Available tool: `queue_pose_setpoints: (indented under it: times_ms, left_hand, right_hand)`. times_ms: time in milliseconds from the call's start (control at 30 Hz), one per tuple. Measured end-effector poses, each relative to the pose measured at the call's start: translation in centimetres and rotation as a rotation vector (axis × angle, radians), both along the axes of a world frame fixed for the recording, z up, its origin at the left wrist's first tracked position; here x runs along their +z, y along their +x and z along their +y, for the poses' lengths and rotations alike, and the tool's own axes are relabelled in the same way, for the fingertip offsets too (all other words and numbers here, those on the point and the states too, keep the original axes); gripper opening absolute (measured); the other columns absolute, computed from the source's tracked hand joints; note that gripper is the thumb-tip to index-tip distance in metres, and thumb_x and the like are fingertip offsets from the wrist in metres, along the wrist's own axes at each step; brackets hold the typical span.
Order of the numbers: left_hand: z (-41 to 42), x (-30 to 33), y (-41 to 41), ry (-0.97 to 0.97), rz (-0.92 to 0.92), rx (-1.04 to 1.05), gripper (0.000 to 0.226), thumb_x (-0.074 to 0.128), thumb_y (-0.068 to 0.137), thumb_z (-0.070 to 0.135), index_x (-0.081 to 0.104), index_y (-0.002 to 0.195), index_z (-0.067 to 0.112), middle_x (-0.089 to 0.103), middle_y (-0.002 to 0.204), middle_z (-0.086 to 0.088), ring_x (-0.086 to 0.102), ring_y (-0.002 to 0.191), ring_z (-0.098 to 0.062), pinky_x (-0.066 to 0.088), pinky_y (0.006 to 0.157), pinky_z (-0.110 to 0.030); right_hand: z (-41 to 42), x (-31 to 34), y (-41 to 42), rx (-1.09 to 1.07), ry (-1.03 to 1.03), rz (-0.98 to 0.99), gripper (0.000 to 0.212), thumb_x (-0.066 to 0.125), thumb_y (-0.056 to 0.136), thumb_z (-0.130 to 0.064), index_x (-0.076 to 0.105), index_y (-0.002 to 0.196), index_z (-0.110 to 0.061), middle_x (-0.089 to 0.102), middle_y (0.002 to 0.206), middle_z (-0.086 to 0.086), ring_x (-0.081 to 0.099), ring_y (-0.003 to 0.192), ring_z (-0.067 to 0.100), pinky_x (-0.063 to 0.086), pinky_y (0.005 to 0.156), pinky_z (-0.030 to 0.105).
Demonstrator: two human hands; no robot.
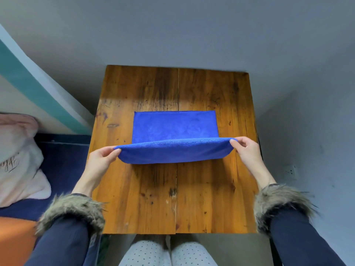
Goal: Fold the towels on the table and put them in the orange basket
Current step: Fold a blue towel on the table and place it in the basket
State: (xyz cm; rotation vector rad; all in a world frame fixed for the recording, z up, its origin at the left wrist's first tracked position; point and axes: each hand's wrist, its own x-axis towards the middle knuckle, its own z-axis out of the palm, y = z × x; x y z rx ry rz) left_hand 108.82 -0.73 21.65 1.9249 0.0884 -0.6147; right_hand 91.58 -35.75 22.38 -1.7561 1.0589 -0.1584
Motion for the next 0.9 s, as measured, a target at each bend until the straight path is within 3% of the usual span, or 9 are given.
queue_pose_setpoints:
  times_ms: [133,267,367,533,600,667,733,800,900]
  left_hand:
    - [-2.8,-1.5,3.3,-0.088,-0.022,0.081,0.011,0.057,0.091,0.013,0.065,0.099,0.011,0.067,0.091,0.002,0.061,0.085,-0.011,0.051,0.076,-0.022]
    - [-5.5,-3.8,8.0,-0.115,-0.038,0.129,0.009,0.056,0.092,0.015,0.063,0.098,0.014,0.065,0.090,0.001,0.060,0.082,-0.010,0.052,0.070,-0.025]
    - [-7.4,-5.9,10.9,-0.096,-0.070,0.136,0.008,0.056,0.093,0.016,0.063,0.093,0.017,0.064,0.086,0.002,0.058,0.075,-0.007,0.051,0.058,-0.017]
    - [-9.4,-9.7,13.0,0.000,-0.100,0.151,0.017,0.055,0.093,0.015,0.063,0.105,0.006,0.060,0.078,0.003,0.051,0.067,-0.008,0.044,0.062,-0.027]
    - [-9.4,-11.0,13.8,0.073,-0.098,0.143,0.023,0.057,0.092,0.016,0.063,0.108,0.002,0.060,0.077,0.004,0.050,0.064,-0.008,0.044,0.061,-0.027]
    - [-9.4,-11.7,14.1,0.165,-0.110,0.117,0.031,0.057,0.092,0.022,0.060,0.116,0.004,0.062,0.088,-0.001,0.054,0.073,-0.013,0.048,0.070,-0.029]
    - [-9.6,-12.0,13.7,0.365,-0.259,0.048,0.038,0.053,0.093,0.025,0.050,0.127,0.007,0.059,0.108,-0.010,0.054,0.094,-0.022,0.042,0.087,-0.035]
    - [-10.4,-12.0,12.1,0.531,-0.506,-0.074,0.042,0.049,0.094,0.021,0.043,0.133,0.007,0.051,0.122,-0.016,0.046,0.111,-0.032,0.035,0.095,-0.042]
    - [-13.4,-12.4,8.4,0.573,-0.775,-0.383,0.044,0.044,0.092,0.026,0.045,0.133,0.011,0.045,0.136,-0.018,0.039,0.128,-0.037,0.032,0.101,-0.054]
  right_hand:
    - [-2.3,-2.1,4.4,-0.063,0.069,-0.051,0.008,0.056,0.091,-0.013,0.063,0.088,-0.012,0.064,0.089,0.003,0.058,0.084,0.014,0.048,0.082,0.030]
    - [-4.8,-4.9,9.2,-0.121,0.125,-0.105,0.014,0.056,0.091,-0.011,0.062,0.081,-0.018,0.063,0.082,0.000,0.057,0.079,0.013,0.047,0.076,0.030]
    - [-6.2,-7.5,11.9,-0.137,0.150,-0.097,0.015,0.056,0.091,-0.011,0.061,0.080,-0.019,0.063,0.082,0.000,0.057,0.080,0.014,0.048,0.079,0.033]
    - [-7.4,-11.2,14.2,-0.137,0.093,-0.054,0.009,0.055,0.092,-0.010,0.063,0.094,-0.007,0.062,0.083,0.000,0.058,0.065,-0.005,0.045,0.060,0.008]
    - [-7.6,-12.2,14.4,-0.142,0.088,-0.017,0.017,0.055,0.093,-0.013,0.063,0.103,-0.003,0.065,0.093,0.006,0.060,0.073,0.000,0.046,0.062,0.010]
    - [-7.6,-12.6,14.6,-0.136,0.095,0.050,0.025,0.055,0.092,-0.022,0.061,0.112,-0.007,0.065,0.104,0.009,0.061,0.089,0.013,0.048,0.072,0.022]
    - [-7.1,-12.7,14.4,-0.111,-0.040,0.142,0.034,0.054,0.092,-0.029,0.055,0.121,-0.011,0.062,0.111,0.007,0.059,0.101,0.020,0.046,0.085,0.031]
    - [-5.6,-12.3,13.9,-0.035,-0.363,0.182,0.040,0.048,0.094,-0.032,0.050,0.128,-0.011,0.055,0.122,0.008,0.051,0.113,0.024,0.037,0.095,0.033]
    - [-1.2,-12.4,14.1,0.267,-0.709,0.061,0.046,0.036,0.095,-0.031,0.049,0.131,-0.006,0.050,0.135,0.013,0.041,0.129,0.030,0.028,0.106,0.041]
